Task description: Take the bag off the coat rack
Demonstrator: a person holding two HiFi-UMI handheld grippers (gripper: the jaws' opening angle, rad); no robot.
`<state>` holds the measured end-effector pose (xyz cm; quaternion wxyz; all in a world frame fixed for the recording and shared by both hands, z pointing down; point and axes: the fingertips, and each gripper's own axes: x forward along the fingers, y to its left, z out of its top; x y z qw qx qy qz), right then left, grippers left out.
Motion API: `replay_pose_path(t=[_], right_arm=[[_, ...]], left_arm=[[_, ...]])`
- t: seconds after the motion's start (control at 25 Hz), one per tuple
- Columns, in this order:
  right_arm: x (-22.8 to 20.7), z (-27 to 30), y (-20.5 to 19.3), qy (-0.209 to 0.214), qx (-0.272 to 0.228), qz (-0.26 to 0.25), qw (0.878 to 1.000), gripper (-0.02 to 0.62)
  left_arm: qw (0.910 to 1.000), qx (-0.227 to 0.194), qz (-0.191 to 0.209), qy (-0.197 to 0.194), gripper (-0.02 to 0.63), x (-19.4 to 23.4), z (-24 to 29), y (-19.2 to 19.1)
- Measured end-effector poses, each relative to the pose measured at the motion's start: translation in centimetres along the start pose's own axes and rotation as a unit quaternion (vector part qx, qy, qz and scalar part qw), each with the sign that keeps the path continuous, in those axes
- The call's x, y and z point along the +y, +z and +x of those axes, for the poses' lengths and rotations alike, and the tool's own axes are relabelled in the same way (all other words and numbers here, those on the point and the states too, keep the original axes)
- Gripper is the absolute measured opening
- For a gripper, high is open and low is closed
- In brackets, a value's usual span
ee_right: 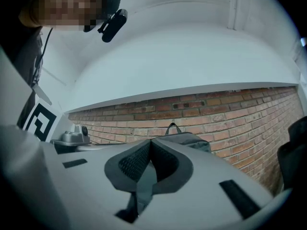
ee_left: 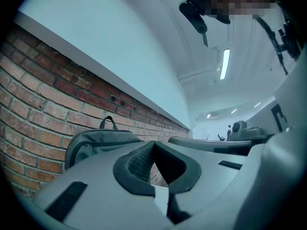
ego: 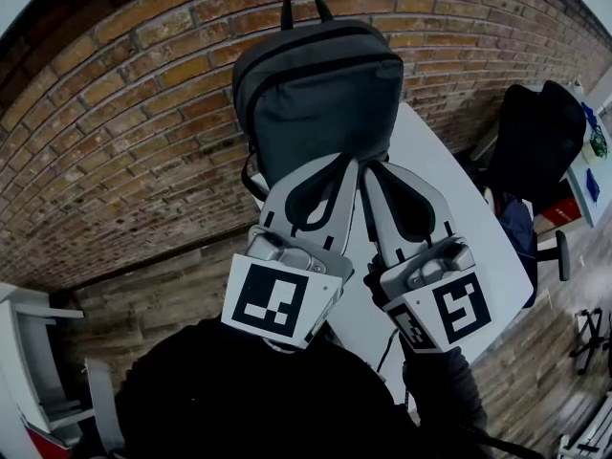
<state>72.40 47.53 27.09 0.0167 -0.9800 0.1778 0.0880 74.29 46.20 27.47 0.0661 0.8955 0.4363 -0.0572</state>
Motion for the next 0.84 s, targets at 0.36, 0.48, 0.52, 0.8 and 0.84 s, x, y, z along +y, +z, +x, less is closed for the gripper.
replay_pose_path(t=[0.36,0.48,0.52,0.8,0.84], right_arm=[[-0.19,0.12,-0.21,-0.006,0.003,-0.007,1.000,0.008],[-0.13,0.28,-0.09,-0.008,0.001,-0.008,1.000,0.008],[-0.10,0.35,-0.04,-0.009,0.001,-0.009,1.000,0.008],[-0.10,0.52,0.32,-0.012,-0.002,-0.011,1.000,0.008],[-0.12,0.51,0.35,-0.013,-0.002,-0.011,1.000,0.008]], left_arm=[[1.0000,0.004,-0.001,0.001,0.009,0.25,0.09,-0.42],[1.0000,0.005,-0.001,0.000,0.009,0.32,0.06,-0.47],[1.0000,0.005,-0.001,0.000,0.009,0.36,0.06,-0.46],[1.0000,0.005,0.000,-0.002,0.009,0.55,0.10,-0.23],[1.0000,0.005,0.001,-0.003,0.009,0.55,0.10,-0.19]])
